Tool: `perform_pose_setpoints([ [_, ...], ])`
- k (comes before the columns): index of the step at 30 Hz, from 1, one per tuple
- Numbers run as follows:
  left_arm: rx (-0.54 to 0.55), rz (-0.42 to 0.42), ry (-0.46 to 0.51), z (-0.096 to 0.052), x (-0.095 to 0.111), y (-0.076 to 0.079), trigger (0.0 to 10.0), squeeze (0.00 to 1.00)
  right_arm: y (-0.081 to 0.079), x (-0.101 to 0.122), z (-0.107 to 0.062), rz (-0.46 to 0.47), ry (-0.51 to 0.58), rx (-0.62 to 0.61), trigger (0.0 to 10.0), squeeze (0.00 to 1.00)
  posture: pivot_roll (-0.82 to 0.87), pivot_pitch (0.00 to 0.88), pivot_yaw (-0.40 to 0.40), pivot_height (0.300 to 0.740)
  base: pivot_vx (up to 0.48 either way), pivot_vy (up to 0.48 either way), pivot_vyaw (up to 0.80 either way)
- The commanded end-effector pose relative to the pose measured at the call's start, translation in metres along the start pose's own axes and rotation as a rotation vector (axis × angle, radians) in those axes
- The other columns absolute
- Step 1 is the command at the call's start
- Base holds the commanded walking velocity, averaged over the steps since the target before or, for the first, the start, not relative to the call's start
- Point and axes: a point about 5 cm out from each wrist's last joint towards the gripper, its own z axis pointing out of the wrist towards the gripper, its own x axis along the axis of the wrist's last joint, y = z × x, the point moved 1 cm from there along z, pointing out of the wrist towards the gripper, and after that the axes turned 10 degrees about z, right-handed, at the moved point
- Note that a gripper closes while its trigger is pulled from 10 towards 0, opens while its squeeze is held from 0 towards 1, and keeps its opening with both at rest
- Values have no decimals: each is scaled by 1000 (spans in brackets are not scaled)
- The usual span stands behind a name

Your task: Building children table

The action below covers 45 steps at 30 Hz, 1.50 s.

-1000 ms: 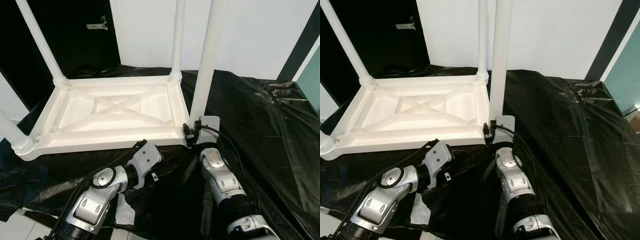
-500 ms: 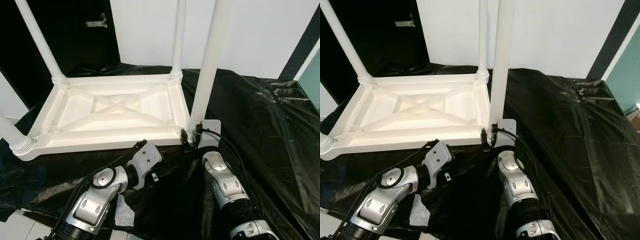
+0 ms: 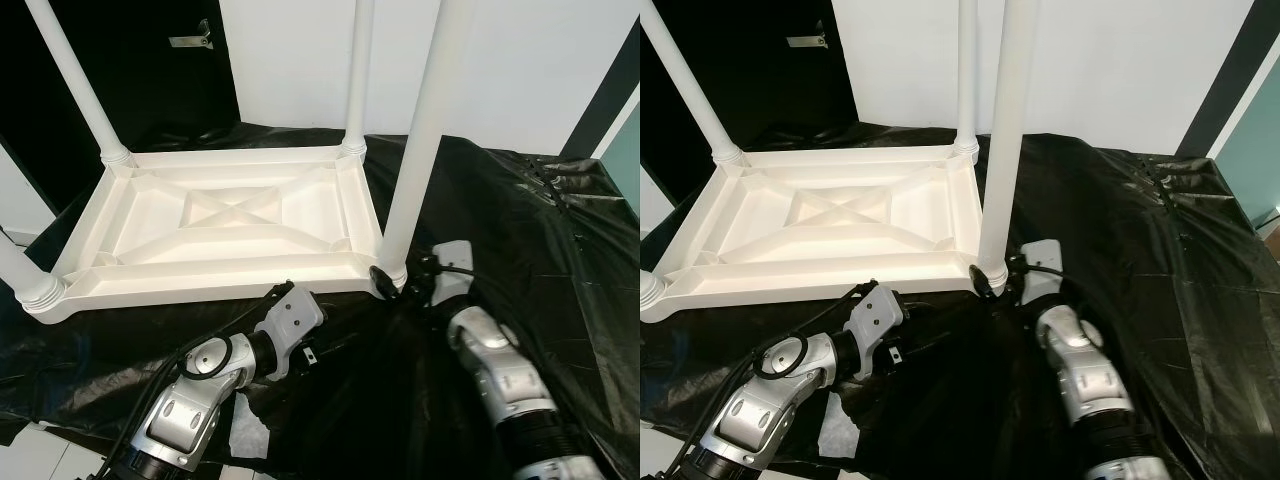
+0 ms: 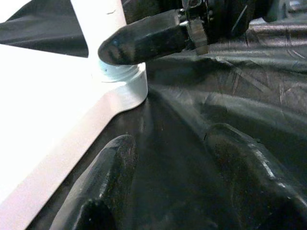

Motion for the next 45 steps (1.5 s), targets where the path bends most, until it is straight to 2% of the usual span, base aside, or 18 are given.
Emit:
perform_pose_setpoints([
  [1, 26, 0, -3, 0, 0, -5, 10000, 0, 4, 5, 0, -8, 9, 37, 10000, 0, 14, 0, -21, 740, 0, 0, 0],
  [7, 23, 12, 1, 3, 1, -9, 10000, 0, 7, 14, 13, -111, -75, 217, 10000, 0, 8, 0, -16, 740, 0, 0, 0],
  [12, 28, 18, 0, 2, 1, -11, 10000, 0, 4, 15, 23, -147, -107, 283, 10000, 0, 19, 0, -22, 740, 0, 0, 0],
  [13, 35, 19, 0, 1, 2, -12, 10000, 0, 0, 14, 29, -153, -121, 322, 3647, 0, 29, 0, -26, 740, 0, 0, 0],
  [14, 35, 19, 0, 1, 2, -12, 10000, 0, 0, 14, 29, -153, -121, 322, 3647, 0, 29, 0, -26, 740, 0, 0, 0],
  [15, 39, 20, -3, 1, 1, -13, 10000, 0, -2, 14, 30, -149, -127, 337, 0, 0, 29, 0, -26, 740, 0, 0, 0],
  [22, 47, 18, -9, -2, 0, -12, 10000, 0, -1, 9, 32, -145, -147, 360, 0, 0, 47, 0, -33, 740, 0, 0, 0],
  [28, 48, 16, -11, -2, 0, -12, 10000, 0, 11, 9, 32, -121, -127, 251, 0, 0, 43, 0, -32, 740, 0, 0, 0],
  [29, 47, 14, -10, -2, 0, -12, 10000, 0, 15, 9, 32, -115, -129, 207, 6588, 0, 40, 0, -28, 740, 0, 0, 0],
  [30, 47, 14, -10, -2, 0, -12, 10000, 0, 15, 9, 32, -115, -129, 207, 6588, 0, 40, 0, -28, 740, 0, 0, 0],
  [31, 43, 15, -10, -1, 0, -11, 10000, 0, 23, 7, 32, -106, -123, 107, 10000, 0, 34, 0, -22, 740, 0, 0, 0],
  [34, 40, 15, -9, -1, 0, -11, 10000, 0, 26, 6, 31, -98, -113, 60, 10000, 0, 33, 0, -21, 740, 0, 0, 0],
  [39, 33, 20, -10, -2, 0, -12, 10000, 0, 27, 2, 27, -72, -71, -110, 10000, 0, 19, 0, -7, 740, 0, 0, 0],
  [42, 31, 21, -9, -1, 0, -12, 10000, 0, 26, 1, 27, -53, -64, -150, 10000, 0, 17, 0, -6, 740, 0, 0, 0],
  [45, 25, 23, -6, 0, 1, -13, 10000, 0, 12, -7, 27, -22, -41, -248, 10000, 0, 15, 0, -7, 740, 0, 0, 0],
])
